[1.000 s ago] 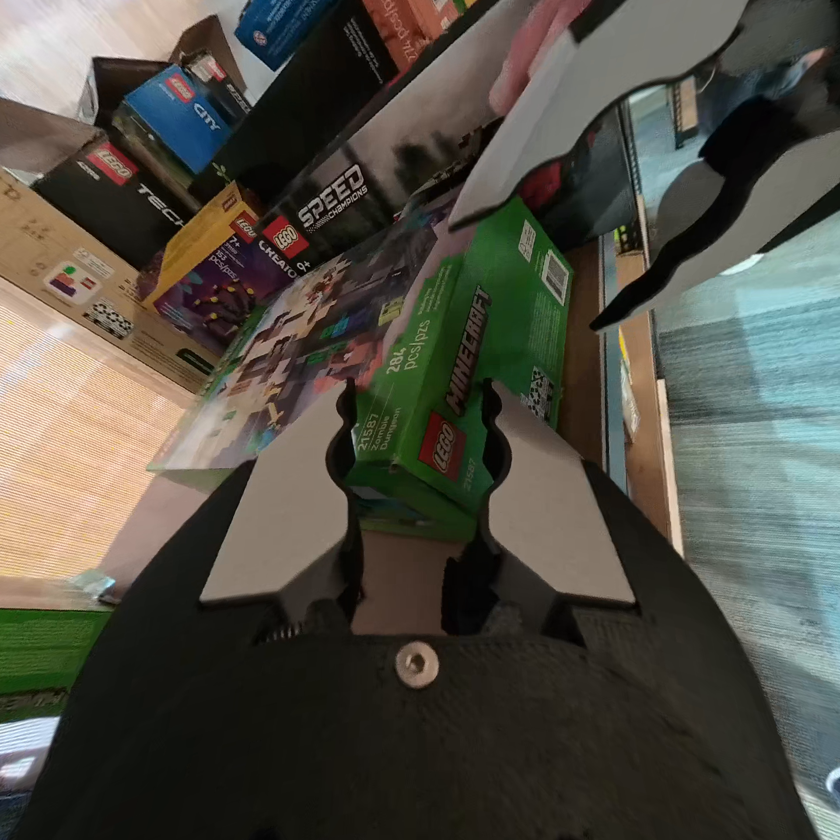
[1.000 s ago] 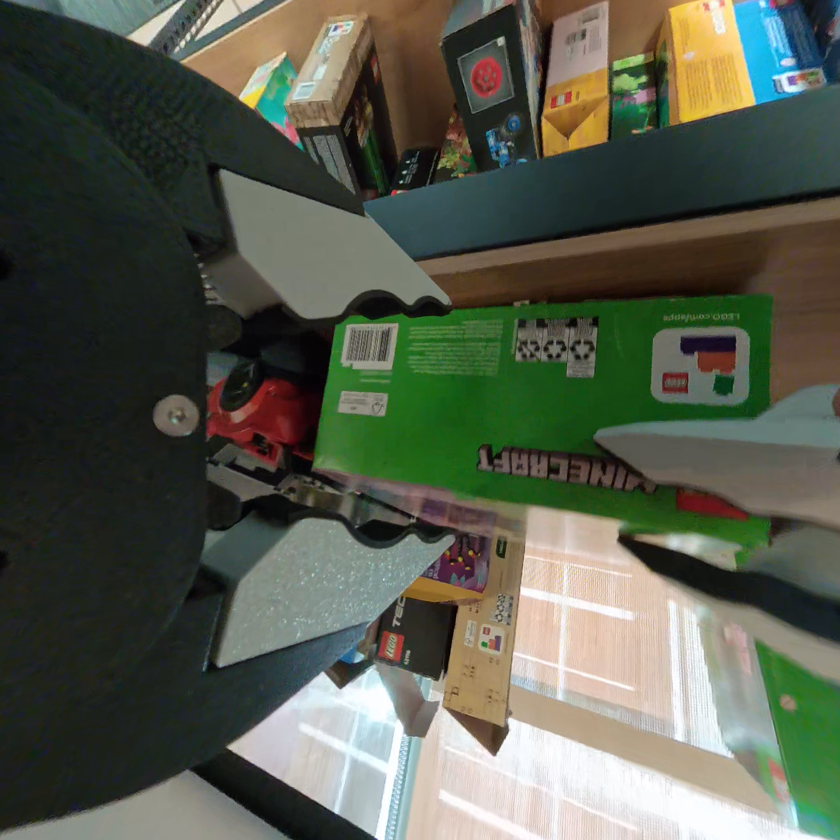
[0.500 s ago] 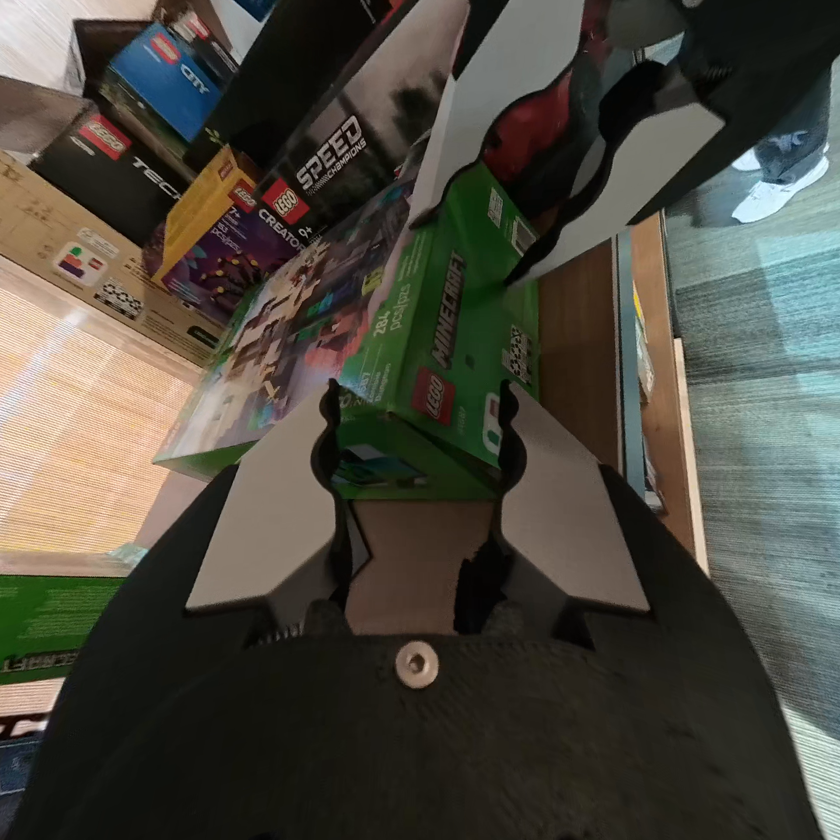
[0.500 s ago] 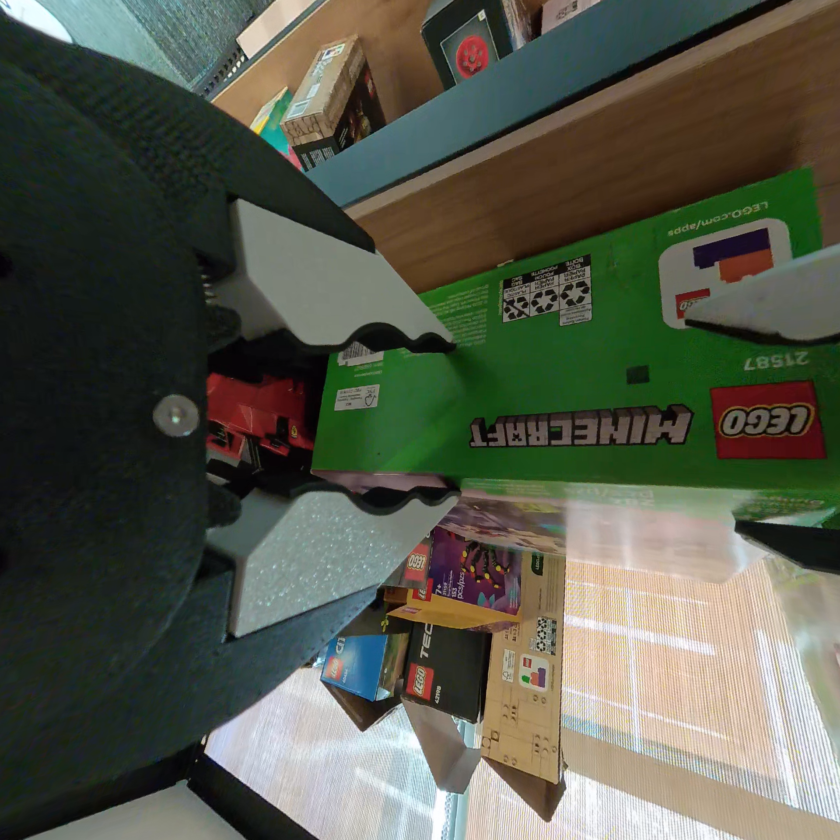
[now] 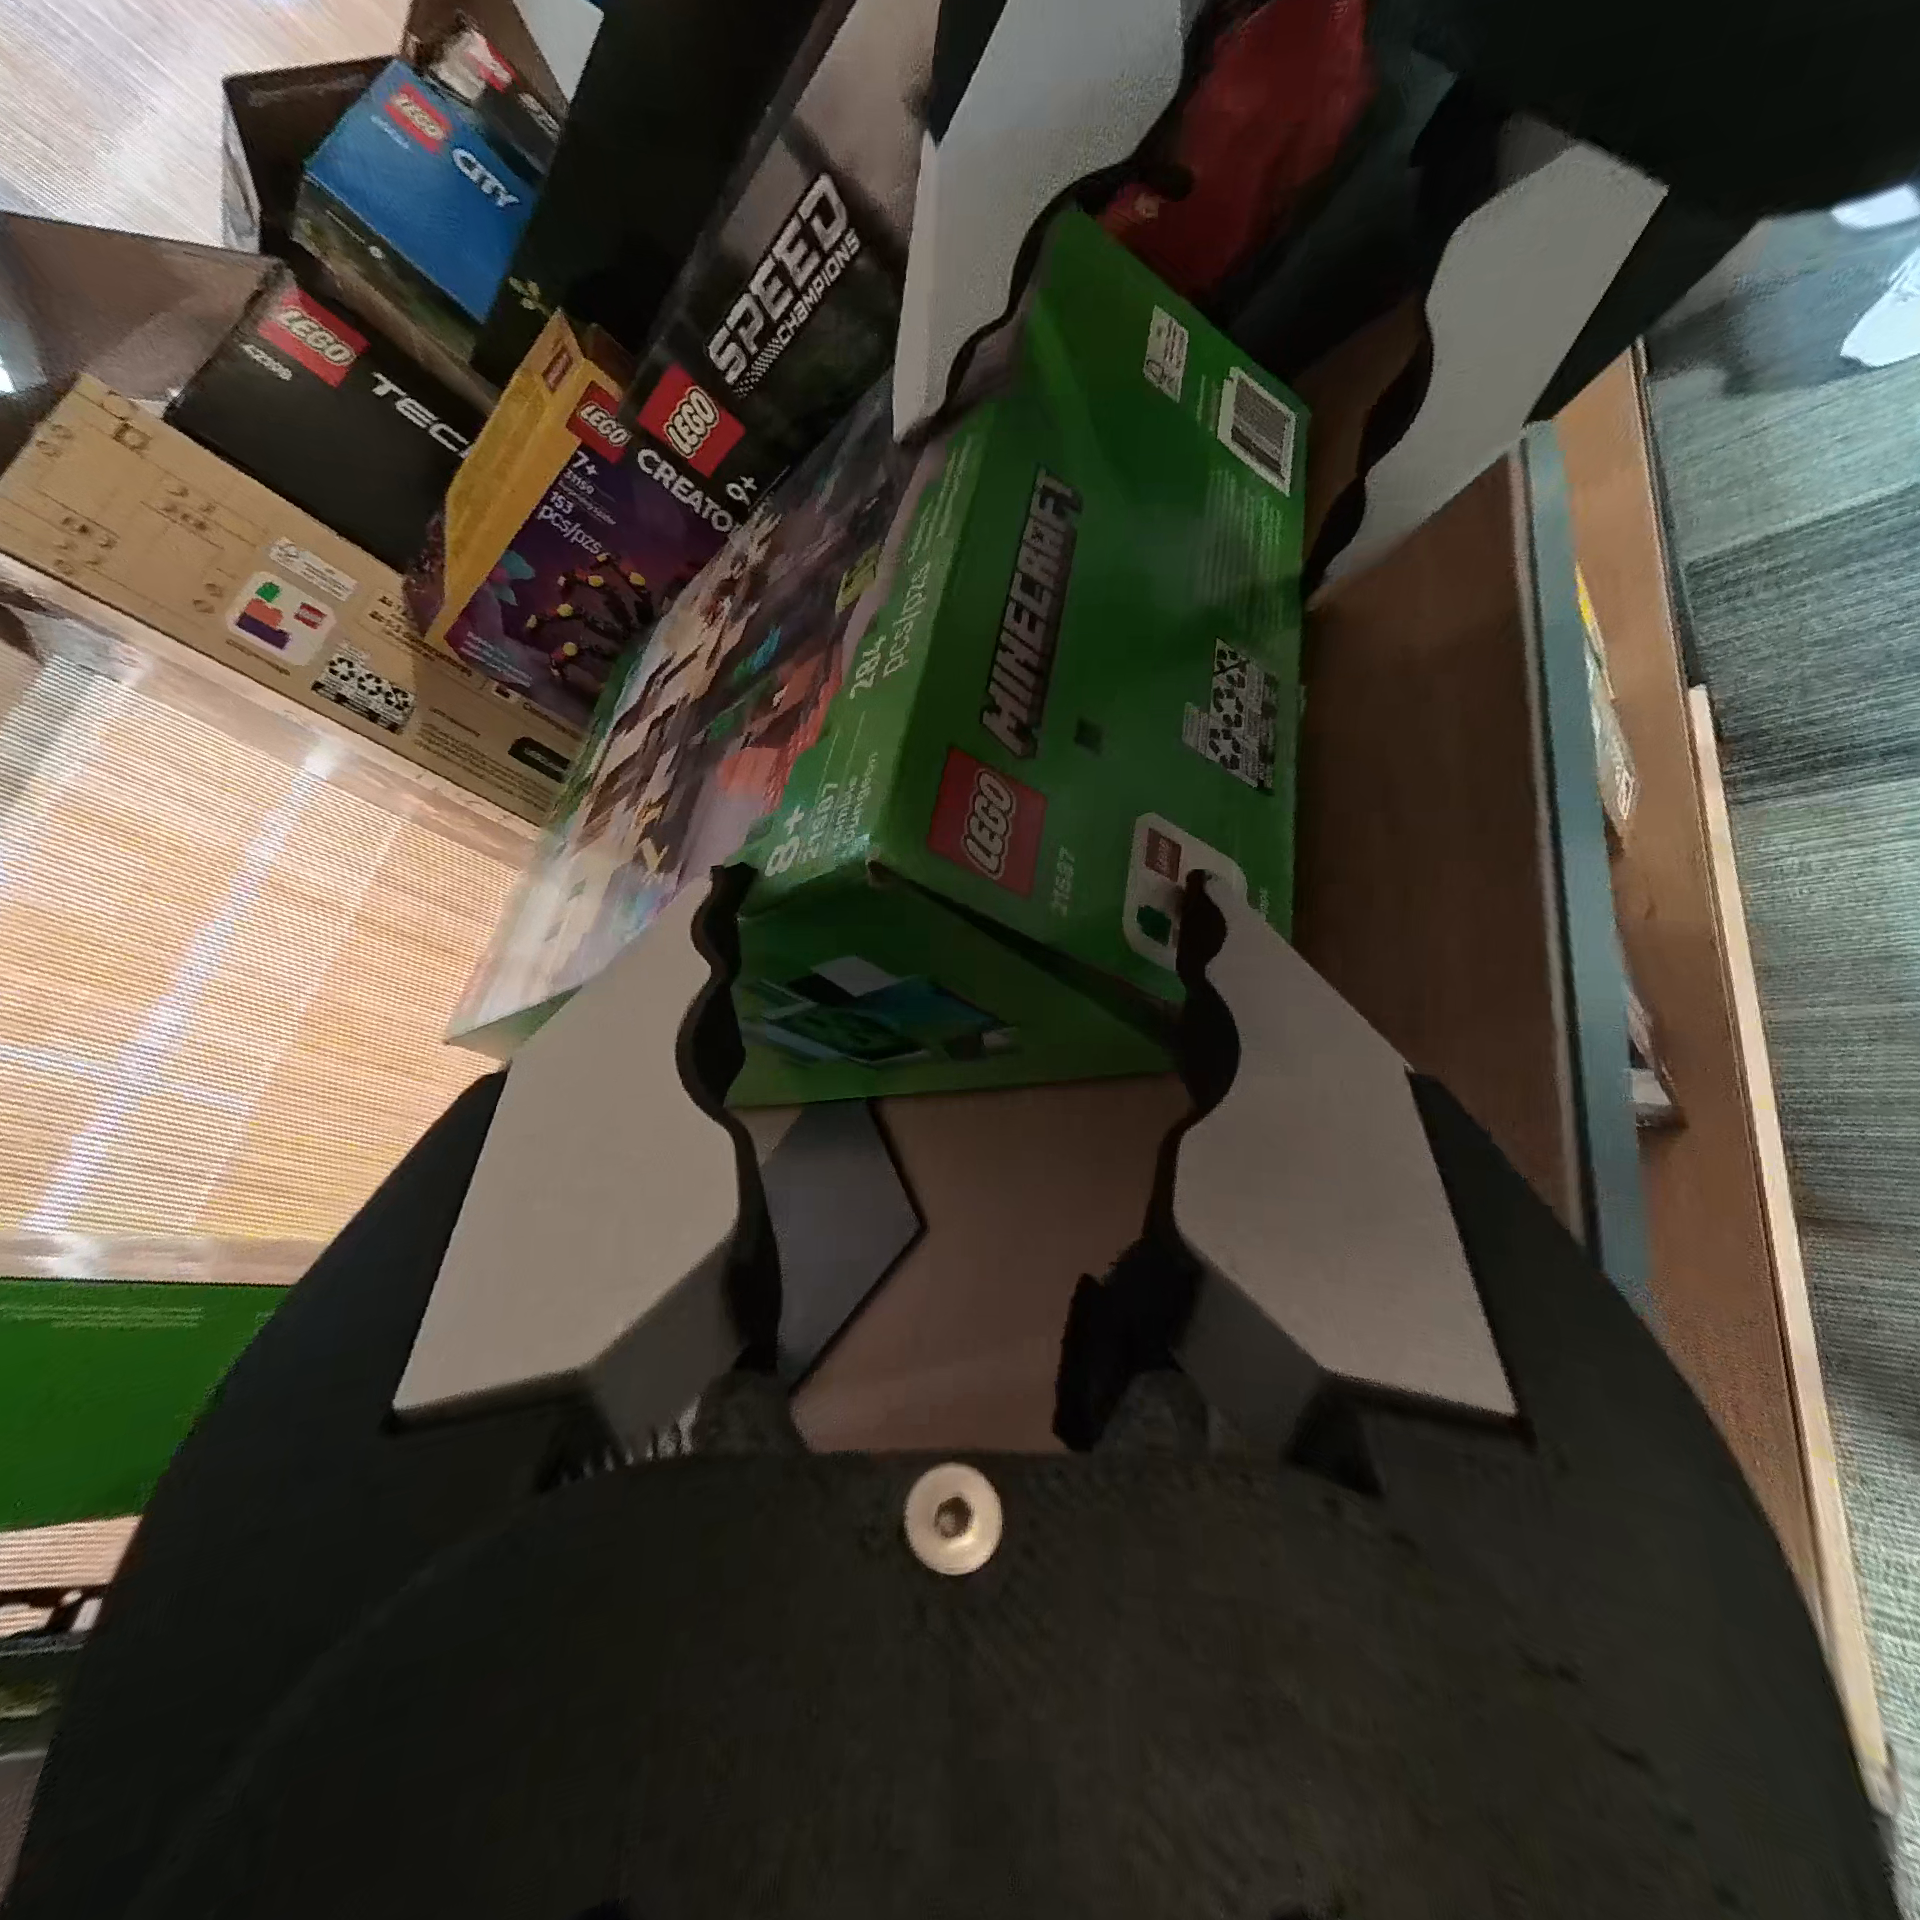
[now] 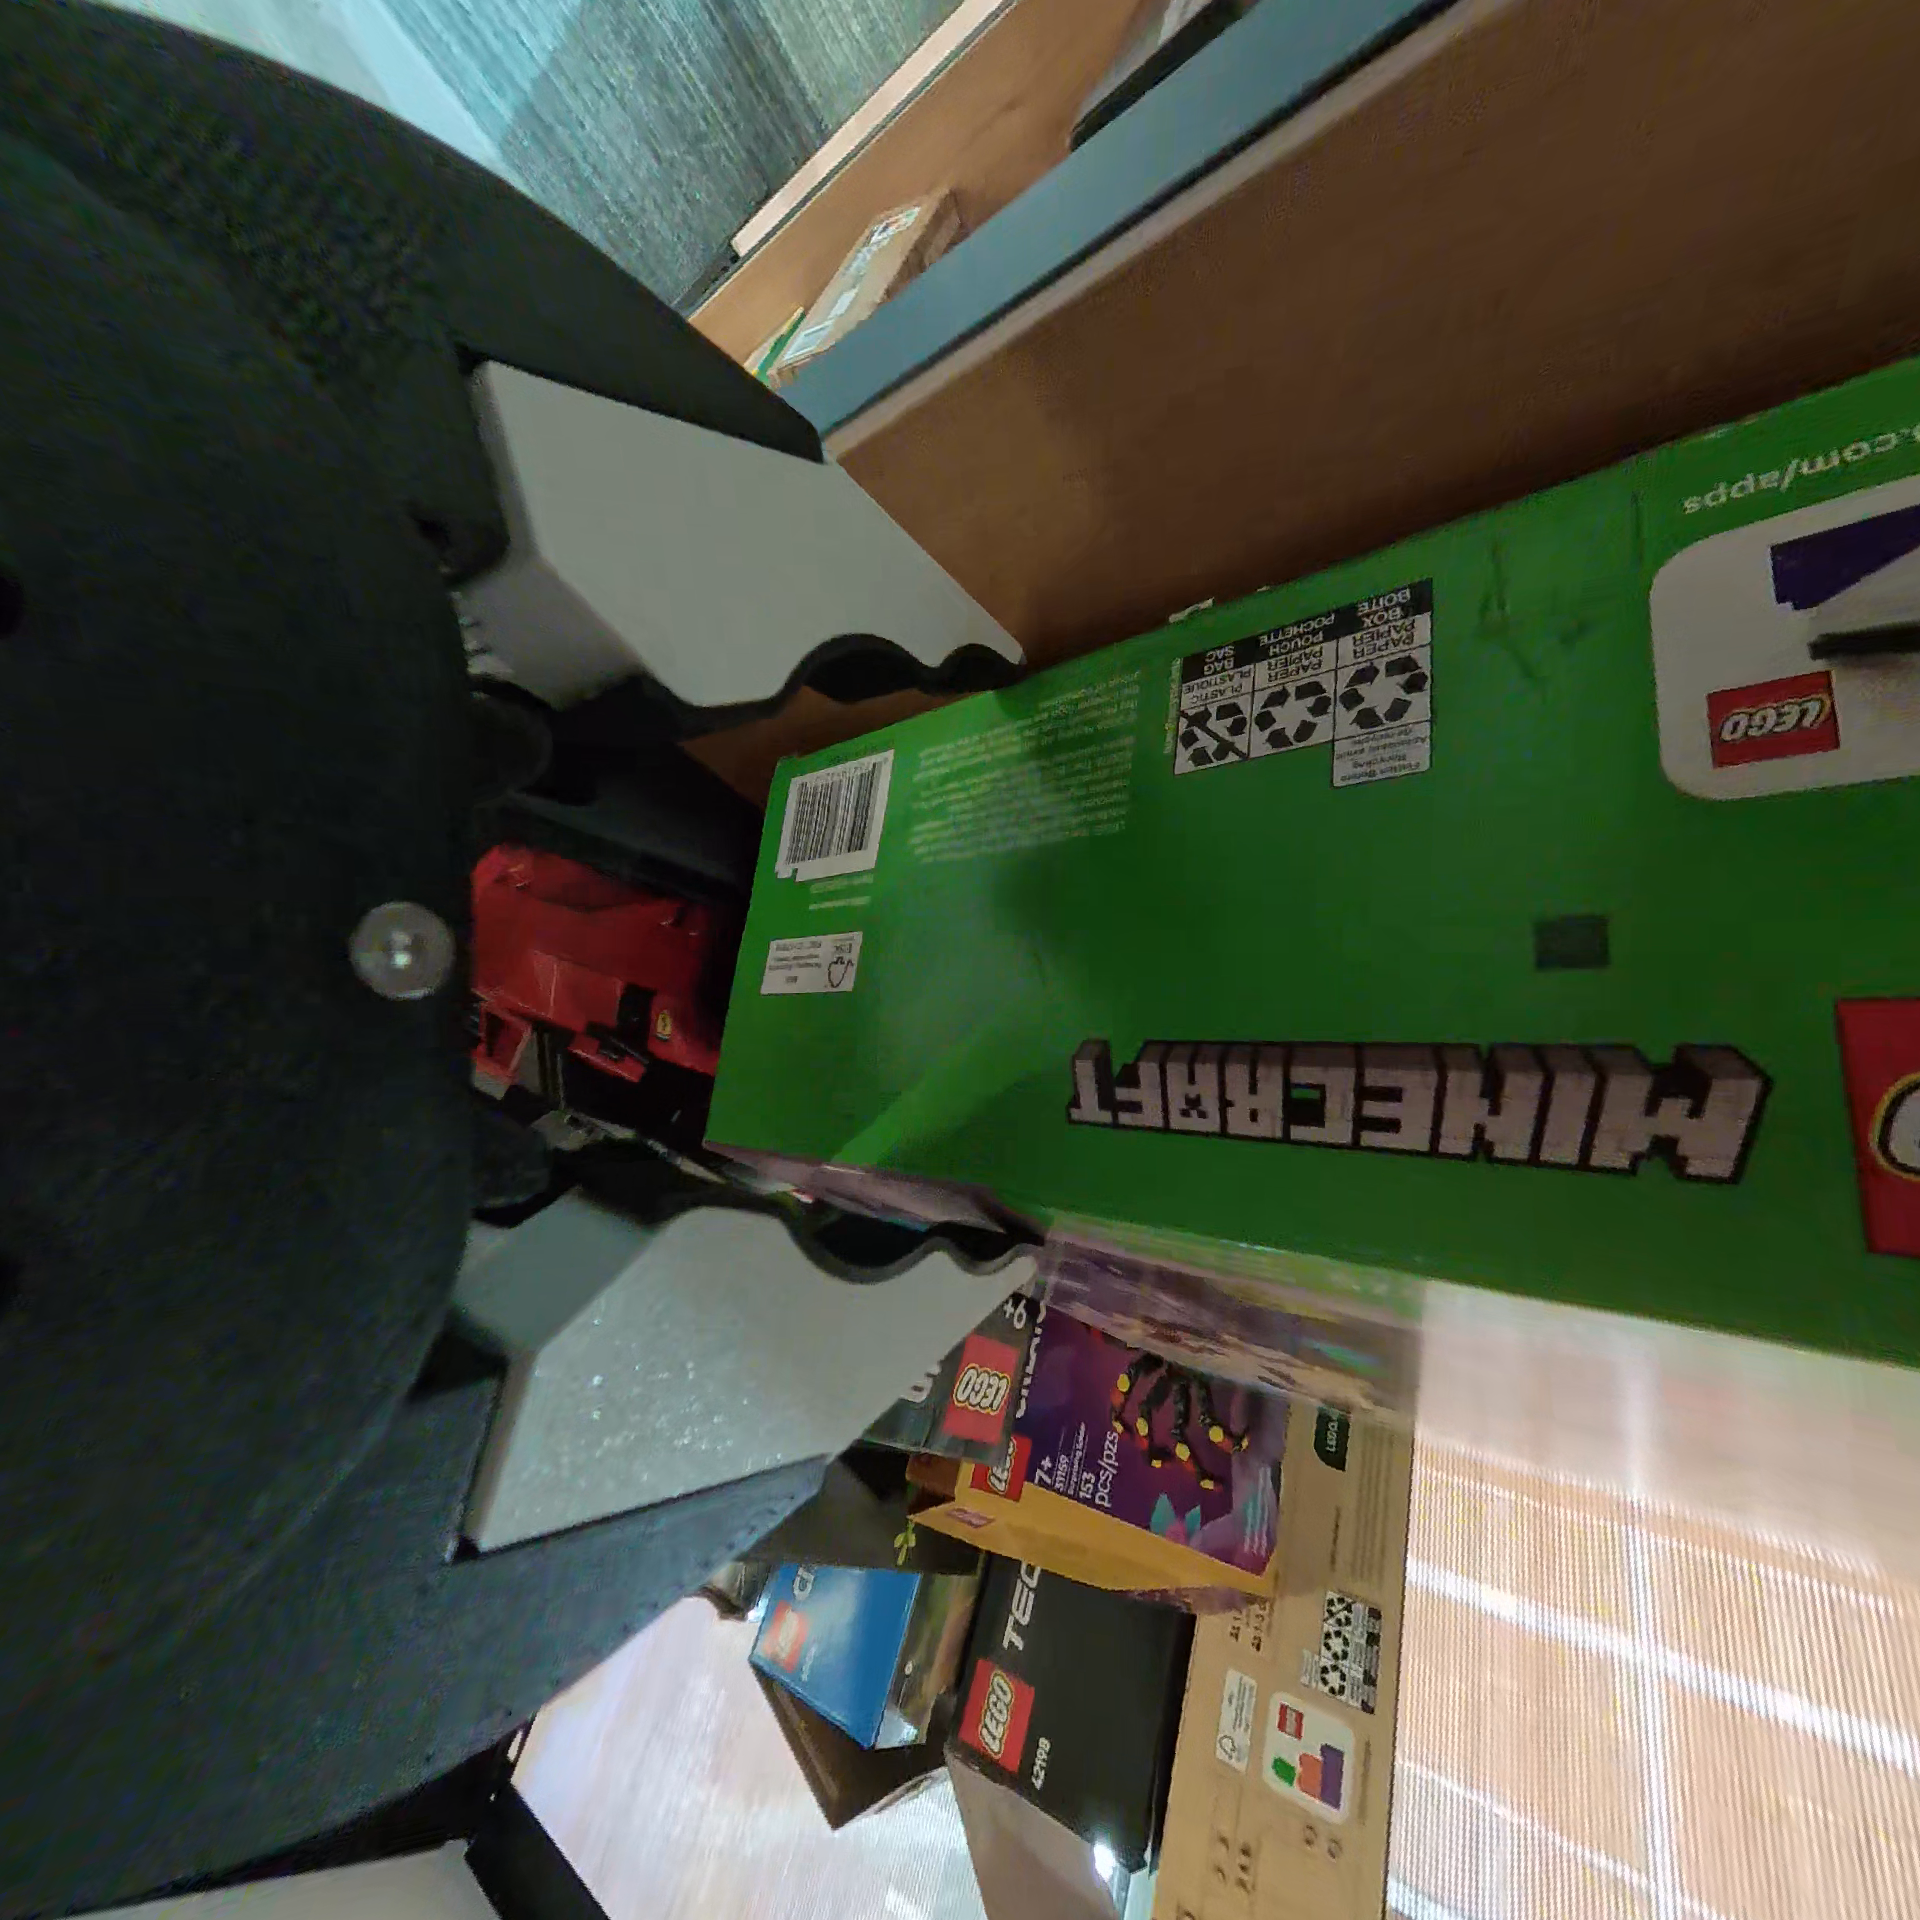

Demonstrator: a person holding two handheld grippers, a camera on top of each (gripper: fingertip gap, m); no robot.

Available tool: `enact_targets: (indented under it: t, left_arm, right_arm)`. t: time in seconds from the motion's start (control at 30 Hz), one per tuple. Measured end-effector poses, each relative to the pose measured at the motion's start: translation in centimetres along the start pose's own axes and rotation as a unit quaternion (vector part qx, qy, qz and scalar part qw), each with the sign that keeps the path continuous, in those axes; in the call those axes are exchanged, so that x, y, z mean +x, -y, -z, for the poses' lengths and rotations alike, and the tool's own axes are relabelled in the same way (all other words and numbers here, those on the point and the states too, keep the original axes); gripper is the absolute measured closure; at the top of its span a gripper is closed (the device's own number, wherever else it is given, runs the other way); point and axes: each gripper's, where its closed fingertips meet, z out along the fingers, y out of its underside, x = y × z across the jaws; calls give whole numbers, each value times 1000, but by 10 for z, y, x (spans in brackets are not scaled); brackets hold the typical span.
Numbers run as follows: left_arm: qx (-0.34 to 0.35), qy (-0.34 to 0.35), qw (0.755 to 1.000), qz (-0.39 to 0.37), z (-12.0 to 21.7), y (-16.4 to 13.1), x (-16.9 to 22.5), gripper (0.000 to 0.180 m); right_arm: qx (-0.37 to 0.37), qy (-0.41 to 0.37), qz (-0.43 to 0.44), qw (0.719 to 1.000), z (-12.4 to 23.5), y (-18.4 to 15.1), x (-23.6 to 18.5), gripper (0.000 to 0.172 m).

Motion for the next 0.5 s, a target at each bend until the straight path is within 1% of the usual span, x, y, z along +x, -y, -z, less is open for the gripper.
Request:
enact_targets:
  t: [0.13, 0.2, 0.3, 0.4, 0.5]
  left_arm:
    - [10, 9, 1000, -14, -1, 0, -1, 102]
    - [15, 11, 1000, -17, 3, 4, -1, 110]
    - [10, 15, 1000, -25, 2, 3, 1, 107]
    - [20, 15, 999, -23, 0, 2, -1, 109]
    - [24, 12, 999, -25, 0, 3, -2, 112]
  right_arm:
    - [-9, 0, 2, 1000, -1, 0, 1, 69]
    - [-12, 1, 8, 1000, -1, 0, 1, 69]
    - [-13, 7, 21, 1000, 1, -1, 2, 69]
    - [-15, 7, 23, 1000, -3, -1, 1, 72]
    - [-12, 24, 18, 999, 1, -3, 3, 72]
